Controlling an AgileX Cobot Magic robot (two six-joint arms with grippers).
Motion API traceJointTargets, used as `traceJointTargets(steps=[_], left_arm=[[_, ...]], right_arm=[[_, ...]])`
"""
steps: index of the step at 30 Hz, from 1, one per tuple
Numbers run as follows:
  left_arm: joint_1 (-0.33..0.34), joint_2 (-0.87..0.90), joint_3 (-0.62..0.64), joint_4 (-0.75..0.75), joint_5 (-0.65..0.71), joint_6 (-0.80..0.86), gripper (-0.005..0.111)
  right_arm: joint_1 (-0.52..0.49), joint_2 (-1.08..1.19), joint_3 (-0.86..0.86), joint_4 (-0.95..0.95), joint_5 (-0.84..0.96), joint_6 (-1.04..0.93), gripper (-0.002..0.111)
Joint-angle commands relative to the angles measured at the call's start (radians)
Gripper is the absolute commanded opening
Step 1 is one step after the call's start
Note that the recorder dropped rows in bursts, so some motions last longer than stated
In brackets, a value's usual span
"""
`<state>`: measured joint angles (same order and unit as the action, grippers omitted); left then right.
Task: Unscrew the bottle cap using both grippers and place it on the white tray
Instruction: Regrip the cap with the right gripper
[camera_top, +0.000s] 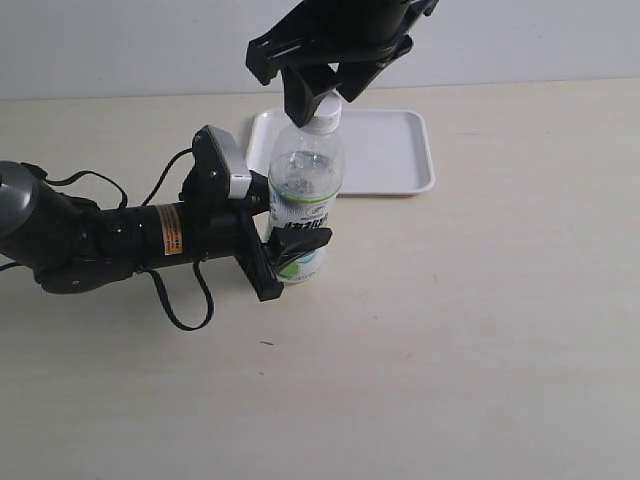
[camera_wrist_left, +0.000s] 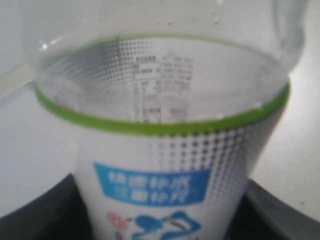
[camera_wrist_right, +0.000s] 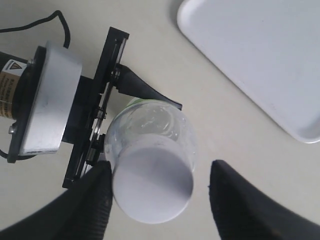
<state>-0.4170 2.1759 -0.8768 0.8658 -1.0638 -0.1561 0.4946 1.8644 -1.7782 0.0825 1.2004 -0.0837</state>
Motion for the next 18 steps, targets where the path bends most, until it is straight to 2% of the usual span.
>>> traceJointTargets(steps=[1, 18], left_arm=[[-0.002, -0.005, 0.002, 0.013, 0.023, -0.007, 0.0], [-0.002, -0.005, 0.002, 0.007, 0.019, -0.001, 0.0]], right_arm=[[0.0, 0.0, -0.005, -0.006, 0.001, -0.001, 0.055], [0.0, 0.0, -0.005, -0.006, 0.021, -0.001, 0.055]])
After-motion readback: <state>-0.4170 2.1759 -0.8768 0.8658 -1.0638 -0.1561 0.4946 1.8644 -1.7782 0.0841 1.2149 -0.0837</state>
